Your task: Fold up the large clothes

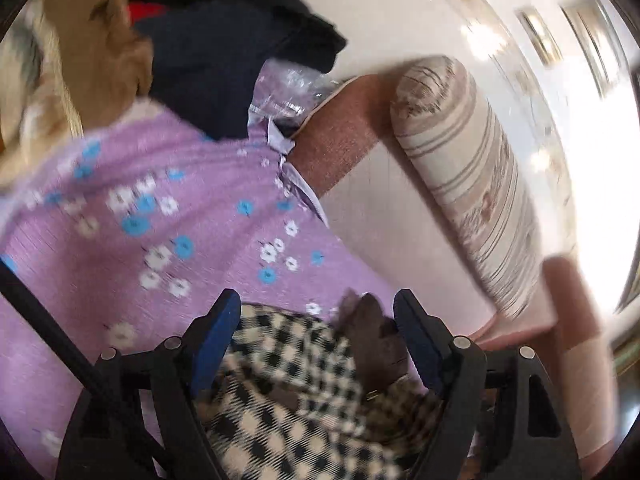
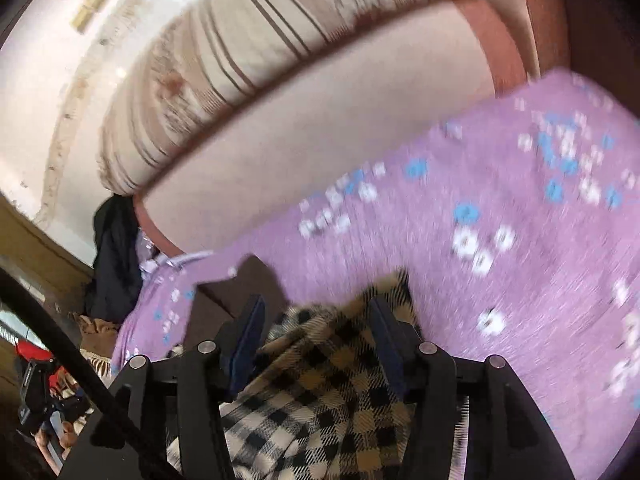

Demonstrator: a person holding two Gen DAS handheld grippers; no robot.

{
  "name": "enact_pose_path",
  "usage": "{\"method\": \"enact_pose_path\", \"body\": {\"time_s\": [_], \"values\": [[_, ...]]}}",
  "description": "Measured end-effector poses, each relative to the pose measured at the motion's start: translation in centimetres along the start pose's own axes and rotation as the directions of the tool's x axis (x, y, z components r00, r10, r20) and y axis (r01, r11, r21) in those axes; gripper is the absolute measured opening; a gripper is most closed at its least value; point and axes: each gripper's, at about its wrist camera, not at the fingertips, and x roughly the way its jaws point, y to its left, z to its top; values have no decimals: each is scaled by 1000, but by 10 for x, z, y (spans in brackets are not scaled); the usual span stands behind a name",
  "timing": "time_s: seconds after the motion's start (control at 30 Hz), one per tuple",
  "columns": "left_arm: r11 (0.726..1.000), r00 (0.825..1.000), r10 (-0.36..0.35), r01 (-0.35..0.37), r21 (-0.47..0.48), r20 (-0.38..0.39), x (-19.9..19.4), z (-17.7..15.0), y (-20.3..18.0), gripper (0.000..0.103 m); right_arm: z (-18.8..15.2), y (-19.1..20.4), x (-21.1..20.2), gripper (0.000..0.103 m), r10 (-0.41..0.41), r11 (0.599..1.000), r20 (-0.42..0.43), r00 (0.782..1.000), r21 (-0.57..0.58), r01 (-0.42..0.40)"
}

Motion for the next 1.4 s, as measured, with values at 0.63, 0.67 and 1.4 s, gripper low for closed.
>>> {"method": "enact_pose_path", "body": {"time_s": [0.63,0.67,1.4], "values": [[860,938,345,-301,412,-37,-49,-161,11,78,-199,133,-14,28,123,834,-421,899,-446,-324],[862,938,344,-300,409,-37,-47,-162,13,78,-203,144,-5,28,107,818,-441,891,-470,-331],[901,940,318,-259,349,-123,-22,-144,29,78,-73,181,101,24,-56,936,-204,977,-352,-19]]}}
